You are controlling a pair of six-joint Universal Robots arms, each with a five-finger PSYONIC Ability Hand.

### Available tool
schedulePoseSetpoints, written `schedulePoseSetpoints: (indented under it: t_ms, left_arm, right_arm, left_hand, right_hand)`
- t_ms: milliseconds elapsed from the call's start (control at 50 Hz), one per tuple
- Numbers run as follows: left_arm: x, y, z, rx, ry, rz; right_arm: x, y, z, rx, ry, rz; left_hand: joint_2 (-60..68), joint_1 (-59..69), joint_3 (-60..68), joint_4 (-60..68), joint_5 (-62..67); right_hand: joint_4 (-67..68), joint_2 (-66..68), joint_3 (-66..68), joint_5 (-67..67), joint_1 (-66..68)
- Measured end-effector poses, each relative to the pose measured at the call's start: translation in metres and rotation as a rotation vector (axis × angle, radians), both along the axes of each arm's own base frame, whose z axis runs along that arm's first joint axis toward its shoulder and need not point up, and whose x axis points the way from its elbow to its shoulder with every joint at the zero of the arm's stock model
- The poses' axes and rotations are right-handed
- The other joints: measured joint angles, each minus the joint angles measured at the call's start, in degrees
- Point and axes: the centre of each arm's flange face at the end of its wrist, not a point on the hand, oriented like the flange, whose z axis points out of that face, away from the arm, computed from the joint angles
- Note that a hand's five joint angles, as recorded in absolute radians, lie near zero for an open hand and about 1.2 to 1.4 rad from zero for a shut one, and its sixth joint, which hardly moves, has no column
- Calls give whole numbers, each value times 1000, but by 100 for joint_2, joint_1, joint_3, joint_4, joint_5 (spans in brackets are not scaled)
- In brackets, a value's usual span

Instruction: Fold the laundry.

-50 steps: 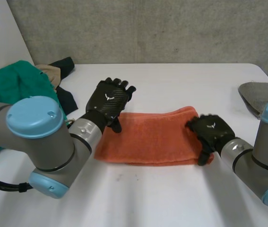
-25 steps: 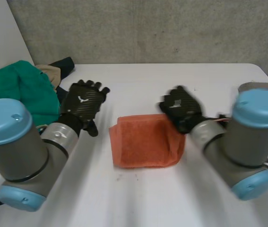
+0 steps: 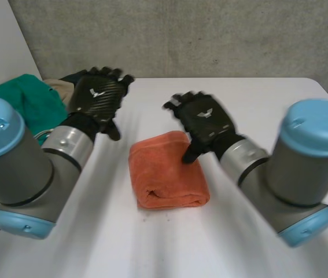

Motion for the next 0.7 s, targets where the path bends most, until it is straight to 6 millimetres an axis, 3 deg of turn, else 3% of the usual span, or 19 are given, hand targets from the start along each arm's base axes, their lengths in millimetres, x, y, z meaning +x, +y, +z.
schedulePoseSetpoints:
  t_ms: [40, 80, 120, 200, 460, 580, 700]
  left_arm:
    - [-14, 9, 5, 8, 40, -47]
    - [-15, 10, 5, 9, 42, -51]
    - [-34, 21, 0, 58, 72, -99]
    - [-43, 23, -19, 142, 44, -85]
    - [-34, 17, -96, 409, -188, 48]
    - [-27, 15, -114, 451, -259, 57]
    - [-25, 12, -113, 426, -293, 49]
  right_arm:
    - [-12, -9, 6, 85, -67, -44]
    - [-14, -10, 7, 98, -72, -50]
    - [-21, -22, 1, 200, -68, -80]
    - [-18, -33, -16, 281, -5, -72]
    - [-2, -51, -75, 360, 168, -15]
    - [-3, -56, -92, 279, 296, -26]
    - [-4, -58, -87, 198, 366, -45]
  left_hand:
    - [0, 0, 0, 0, 0]
    - [0, 0, 0, 0, 0]
    - [0, 0, 0, 0, 0]
    - [0, 0, 0, 0, 0]
    - [0, 0, 0, 0, 0]
    - [0, 0, 0, 0, 0]
    - [0, -44, 0, 0, 0]
  right_hand:
    - [0, 0, 0, 0, 0]
    - [0, 0, 0, 0, 0]
    - [0, 0, 0, 0, 0]
    - [0, 0, 0, 0, 0]
    - [0, 0, 0, 0, 0]
    - [0, 0, 0, -28, -33]
    - [0, 0, 0, -28, -123]
